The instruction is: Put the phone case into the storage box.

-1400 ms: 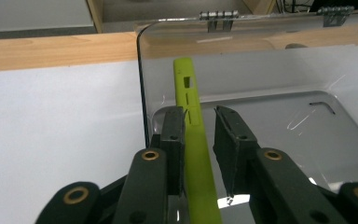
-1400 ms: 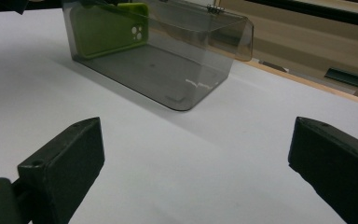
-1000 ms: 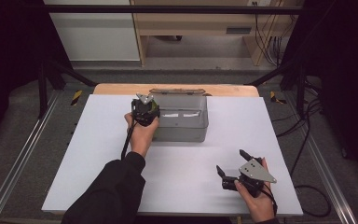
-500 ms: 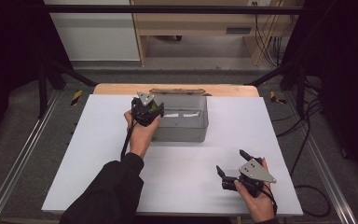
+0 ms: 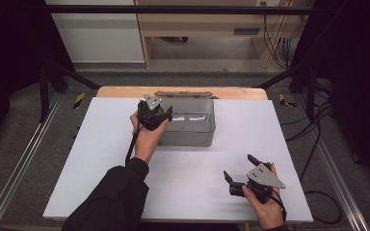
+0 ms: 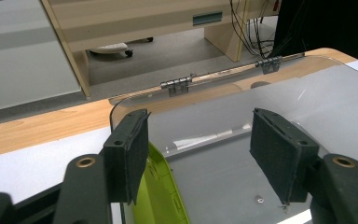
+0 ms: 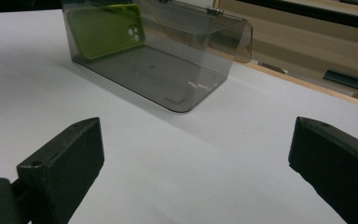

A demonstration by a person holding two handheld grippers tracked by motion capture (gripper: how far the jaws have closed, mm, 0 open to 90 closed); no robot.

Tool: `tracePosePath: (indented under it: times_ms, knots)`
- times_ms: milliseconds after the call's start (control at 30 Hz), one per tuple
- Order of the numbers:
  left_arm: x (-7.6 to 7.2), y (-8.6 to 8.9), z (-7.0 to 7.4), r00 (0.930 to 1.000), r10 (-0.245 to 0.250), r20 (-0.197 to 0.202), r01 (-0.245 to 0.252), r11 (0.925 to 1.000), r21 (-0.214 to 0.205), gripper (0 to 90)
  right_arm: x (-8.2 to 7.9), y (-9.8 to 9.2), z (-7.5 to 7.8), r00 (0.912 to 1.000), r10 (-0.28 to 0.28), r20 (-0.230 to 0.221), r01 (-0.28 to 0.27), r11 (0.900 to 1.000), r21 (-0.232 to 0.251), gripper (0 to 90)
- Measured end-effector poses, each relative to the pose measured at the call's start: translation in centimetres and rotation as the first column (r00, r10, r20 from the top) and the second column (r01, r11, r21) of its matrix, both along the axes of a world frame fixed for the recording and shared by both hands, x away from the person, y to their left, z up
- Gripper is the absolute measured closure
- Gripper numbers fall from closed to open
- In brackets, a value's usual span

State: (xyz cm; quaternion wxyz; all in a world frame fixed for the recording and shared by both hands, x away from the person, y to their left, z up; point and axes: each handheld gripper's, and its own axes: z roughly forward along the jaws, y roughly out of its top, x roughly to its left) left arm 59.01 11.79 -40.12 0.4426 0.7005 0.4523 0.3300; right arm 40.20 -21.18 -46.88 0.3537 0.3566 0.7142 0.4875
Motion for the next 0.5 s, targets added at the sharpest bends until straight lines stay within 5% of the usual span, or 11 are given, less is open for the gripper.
tracePosePath:
  times_ms: [500]
  knots:
    - [-0.08,0.03,0.39,0.9975,-0.044,0.056,0.046,0.9983,-0.035,21.7,0.00,0.00,-0.01,1.0000,0.000,-0.001,0.000,1.0000,0.000,3.4]
